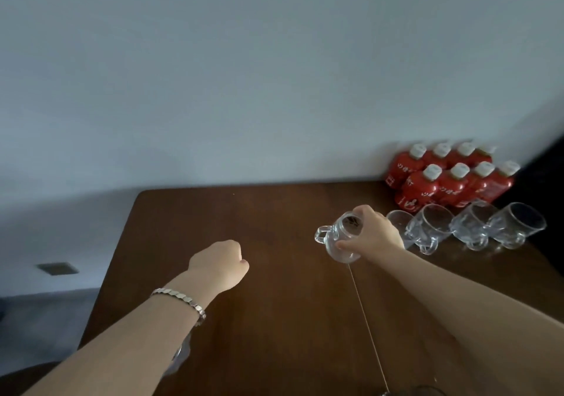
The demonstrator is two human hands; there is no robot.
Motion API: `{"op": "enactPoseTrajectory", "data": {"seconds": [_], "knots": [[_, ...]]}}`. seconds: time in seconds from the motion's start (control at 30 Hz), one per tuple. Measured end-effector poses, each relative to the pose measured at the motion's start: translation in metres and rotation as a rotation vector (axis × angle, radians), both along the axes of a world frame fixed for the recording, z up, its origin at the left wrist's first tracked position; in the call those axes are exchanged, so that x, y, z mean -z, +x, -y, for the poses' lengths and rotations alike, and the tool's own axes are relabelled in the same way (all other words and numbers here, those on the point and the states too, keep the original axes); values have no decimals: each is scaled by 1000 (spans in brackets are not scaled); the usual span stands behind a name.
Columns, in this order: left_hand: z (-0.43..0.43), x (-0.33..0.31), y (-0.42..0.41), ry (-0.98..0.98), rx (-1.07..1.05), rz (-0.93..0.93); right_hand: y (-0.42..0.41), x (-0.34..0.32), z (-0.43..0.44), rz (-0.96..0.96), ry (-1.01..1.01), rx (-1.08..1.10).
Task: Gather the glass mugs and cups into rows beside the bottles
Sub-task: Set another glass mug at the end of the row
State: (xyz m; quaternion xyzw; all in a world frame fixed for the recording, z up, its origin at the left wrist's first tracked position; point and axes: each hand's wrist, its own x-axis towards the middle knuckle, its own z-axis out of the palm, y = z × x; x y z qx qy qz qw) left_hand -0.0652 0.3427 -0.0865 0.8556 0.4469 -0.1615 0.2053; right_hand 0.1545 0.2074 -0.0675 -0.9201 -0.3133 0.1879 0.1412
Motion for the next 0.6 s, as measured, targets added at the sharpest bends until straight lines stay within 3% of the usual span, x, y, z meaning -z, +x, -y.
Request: {"op": "enactPoseTrajectory", "data": {"seconds": [0.2, 0.6], "knots": [[21, -6, 7, 3, 8, -46, -4, 9, -6, -85, 59, -13], [41, -27, -10, 16, -13, -34, -10, 9, -8, -73, -85, 31]]}}
